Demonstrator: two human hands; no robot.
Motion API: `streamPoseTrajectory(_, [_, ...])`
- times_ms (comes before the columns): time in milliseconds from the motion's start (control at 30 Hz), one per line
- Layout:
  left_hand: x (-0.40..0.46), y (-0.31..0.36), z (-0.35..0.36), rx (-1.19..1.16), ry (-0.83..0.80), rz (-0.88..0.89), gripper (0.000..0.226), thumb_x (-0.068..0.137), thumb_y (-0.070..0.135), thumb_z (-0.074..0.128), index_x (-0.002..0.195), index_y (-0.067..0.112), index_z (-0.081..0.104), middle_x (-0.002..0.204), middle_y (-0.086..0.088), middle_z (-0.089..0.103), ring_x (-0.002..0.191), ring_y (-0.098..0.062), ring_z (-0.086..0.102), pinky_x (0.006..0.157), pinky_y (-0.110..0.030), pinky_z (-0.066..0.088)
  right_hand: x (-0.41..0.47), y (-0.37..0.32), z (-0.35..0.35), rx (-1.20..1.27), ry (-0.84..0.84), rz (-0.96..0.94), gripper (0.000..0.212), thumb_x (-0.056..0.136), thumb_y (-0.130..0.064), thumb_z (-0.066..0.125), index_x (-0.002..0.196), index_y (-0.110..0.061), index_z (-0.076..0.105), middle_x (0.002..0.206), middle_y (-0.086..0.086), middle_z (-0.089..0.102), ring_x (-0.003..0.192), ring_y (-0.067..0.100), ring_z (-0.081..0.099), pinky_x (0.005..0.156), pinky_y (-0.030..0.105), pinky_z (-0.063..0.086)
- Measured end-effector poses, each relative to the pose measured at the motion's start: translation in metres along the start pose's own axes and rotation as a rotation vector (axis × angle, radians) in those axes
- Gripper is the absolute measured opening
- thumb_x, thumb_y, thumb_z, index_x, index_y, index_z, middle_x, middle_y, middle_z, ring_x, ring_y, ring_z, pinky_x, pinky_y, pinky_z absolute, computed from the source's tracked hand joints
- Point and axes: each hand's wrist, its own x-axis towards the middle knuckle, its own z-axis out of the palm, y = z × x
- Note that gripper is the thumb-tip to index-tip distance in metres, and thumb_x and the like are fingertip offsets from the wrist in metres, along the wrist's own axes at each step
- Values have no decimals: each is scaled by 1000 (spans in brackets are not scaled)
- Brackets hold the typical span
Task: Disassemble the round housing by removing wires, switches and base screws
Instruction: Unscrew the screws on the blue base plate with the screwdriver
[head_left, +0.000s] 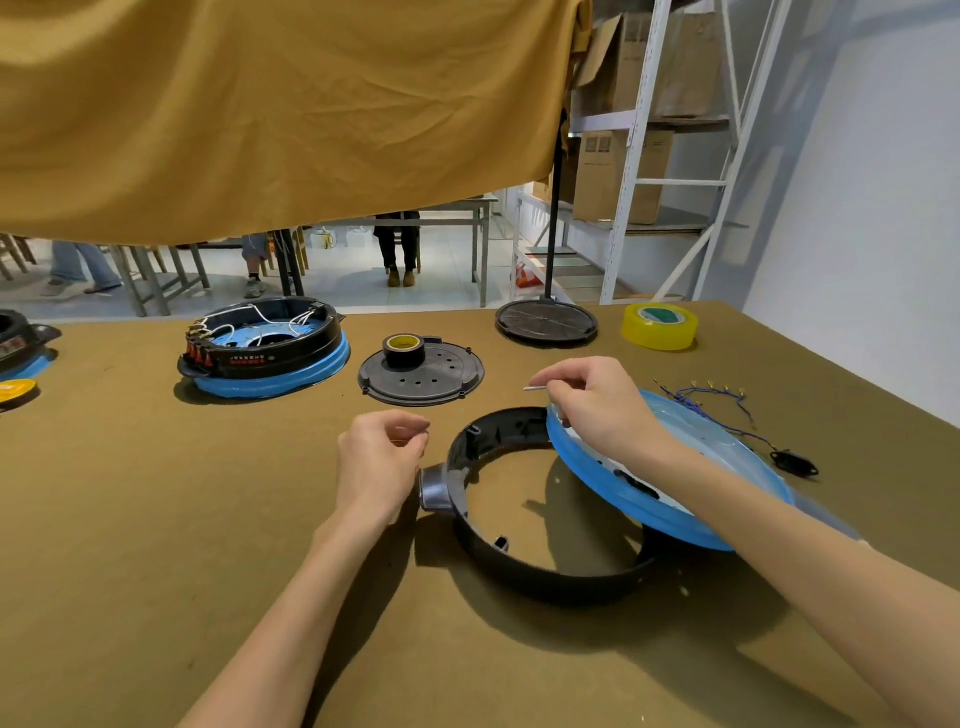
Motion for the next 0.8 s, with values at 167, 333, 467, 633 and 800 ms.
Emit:
streamPoseTrajectory(167, [-4, 27, -10, -554, -98, -27, 17, 85, 17, 81, 102, 18, 79, 89, 4, 80, 85, -9, 76, 69, -18, 59, -7, 0, -14, 318, -85, 196, 16, 96, -4, 65, 95, -12, 78, 76, 5, 72, 59, 2, 64, 61, 16, 53])
streamPoseTrajectory(333, [-16, 68, 7, -801, -247, -88, 34, 72, 39, 84, 95, 14, 80, 90, -4, 80, 81, -13, 76, 66, -18, 58, -16, -1, -26, 460, -67, 202, 12, 97, -2, 61, 100, -6, 73, 76, 9, 68, 56, 10, 58, 56, 24, 49])
streamPoseTrajectory(467, [-20, 89, 25, -817, -306, -129, 43, 62, 50, 83, 90, 17, 80, 85, -2, 79, 75, -9, 74, 61, -20, 57, -27, -2, -32, 593, -148, 151, 13, 96, -5, 65, 105, -4, 76, 81, 9, 74, 70, 17, 71, 66, 23, 58])
streamPoseTrajectory(633, [-26, 101, 40, -781, -365, -228, 42, 62, 57, 83, 83, 20, 82, 81, -6, 77, 71, -11, 70, 56, -19, 53, -35, 0, -37, 589, -135, -13, 23, 86, -1, 76, 108, -9, 77, 91, 11, 79, 87, 23, 77, 73, 25, 61])
streamPoseTrajectory(800, [-29, 100, 48, -633, -381, -132, 37, 76, 61, 72, 80, 26, 83, 78, 0, 77, 73, -11, 70, 59, -16, 53, -38, 10, -41, 433, -10, -130, 14, 86, -1, 78, 99, 1, 78, 80, 12, 78, 71, 25, 77, 64, 27, 62])
